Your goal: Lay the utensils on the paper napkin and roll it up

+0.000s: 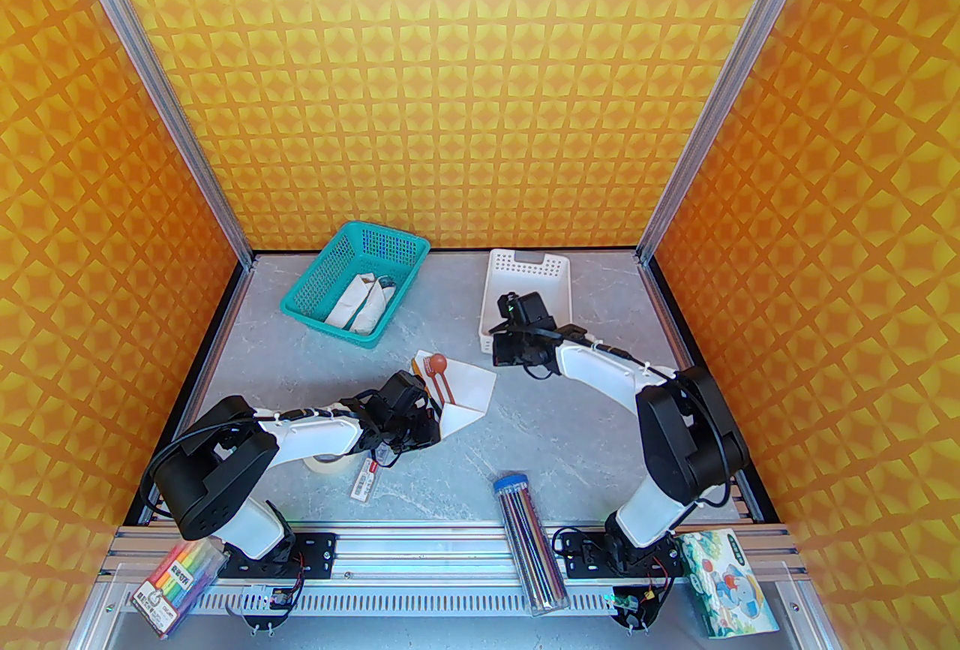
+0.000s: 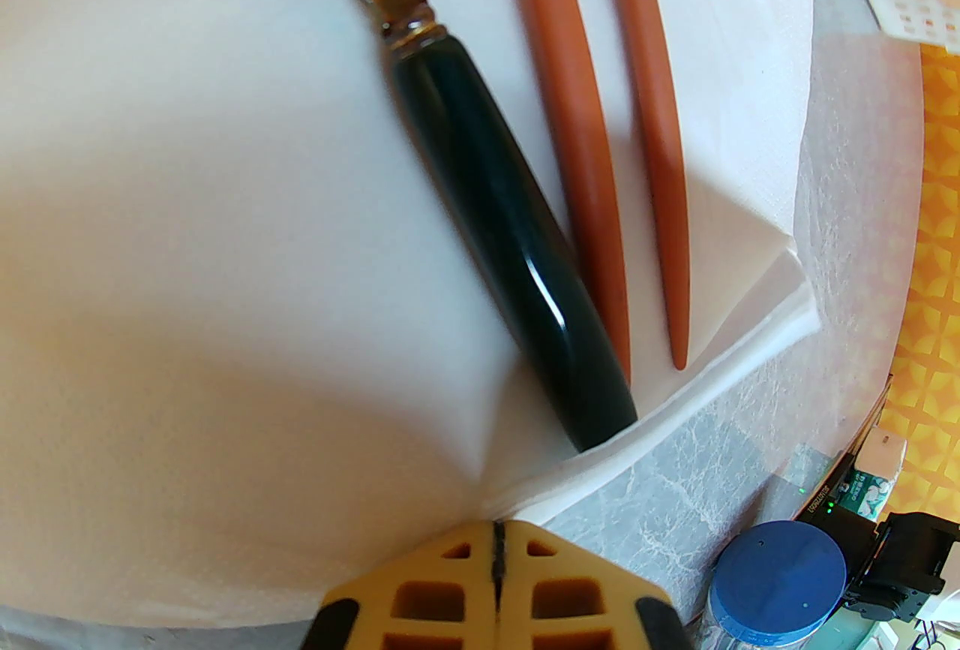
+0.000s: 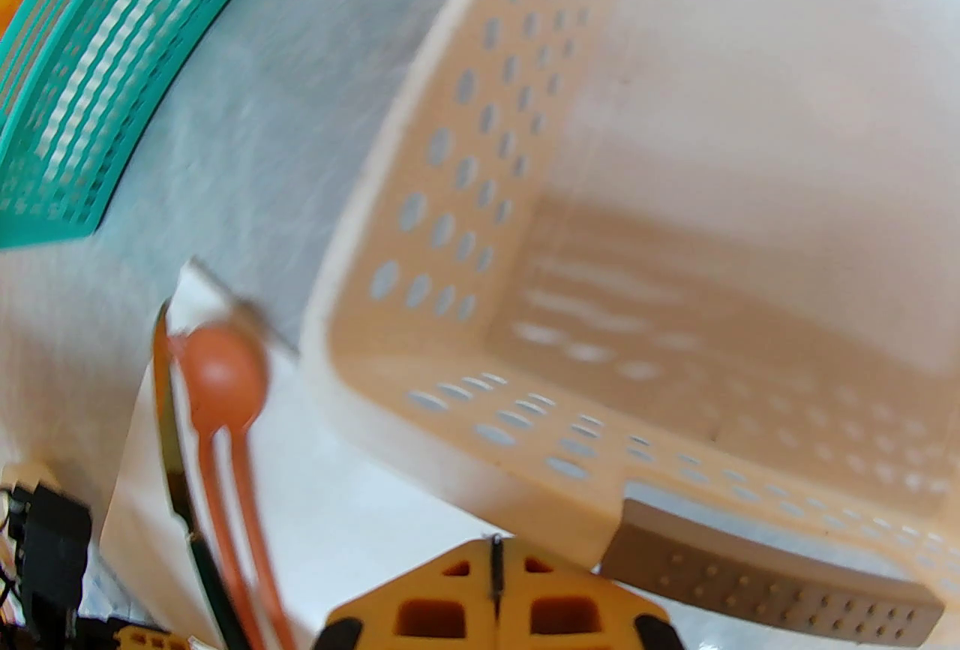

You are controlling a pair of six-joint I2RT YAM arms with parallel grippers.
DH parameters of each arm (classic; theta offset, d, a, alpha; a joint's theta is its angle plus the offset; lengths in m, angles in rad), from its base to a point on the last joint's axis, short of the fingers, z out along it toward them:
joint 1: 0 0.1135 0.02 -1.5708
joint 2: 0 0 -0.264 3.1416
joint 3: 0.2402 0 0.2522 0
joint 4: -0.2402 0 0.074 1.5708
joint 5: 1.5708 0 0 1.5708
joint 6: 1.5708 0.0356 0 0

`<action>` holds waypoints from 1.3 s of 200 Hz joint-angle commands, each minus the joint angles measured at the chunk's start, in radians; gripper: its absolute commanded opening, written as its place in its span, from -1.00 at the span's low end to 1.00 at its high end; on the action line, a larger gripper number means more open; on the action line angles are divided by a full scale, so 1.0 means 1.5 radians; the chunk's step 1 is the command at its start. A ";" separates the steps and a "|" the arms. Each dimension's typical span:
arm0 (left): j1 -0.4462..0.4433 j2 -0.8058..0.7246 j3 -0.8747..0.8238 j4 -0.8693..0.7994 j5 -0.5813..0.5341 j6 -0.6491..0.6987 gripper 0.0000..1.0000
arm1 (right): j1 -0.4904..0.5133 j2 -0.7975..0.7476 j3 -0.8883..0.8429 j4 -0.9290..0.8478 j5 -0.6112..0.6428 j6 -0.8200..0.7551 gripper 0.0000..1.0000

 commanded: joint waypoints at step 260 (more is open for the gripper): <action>0.006 0.018 0.012 -0.055 -0.020 -0.006 -1.00 | 0.057 0.005 -0.080 0.028 -0.034 0.078 0.20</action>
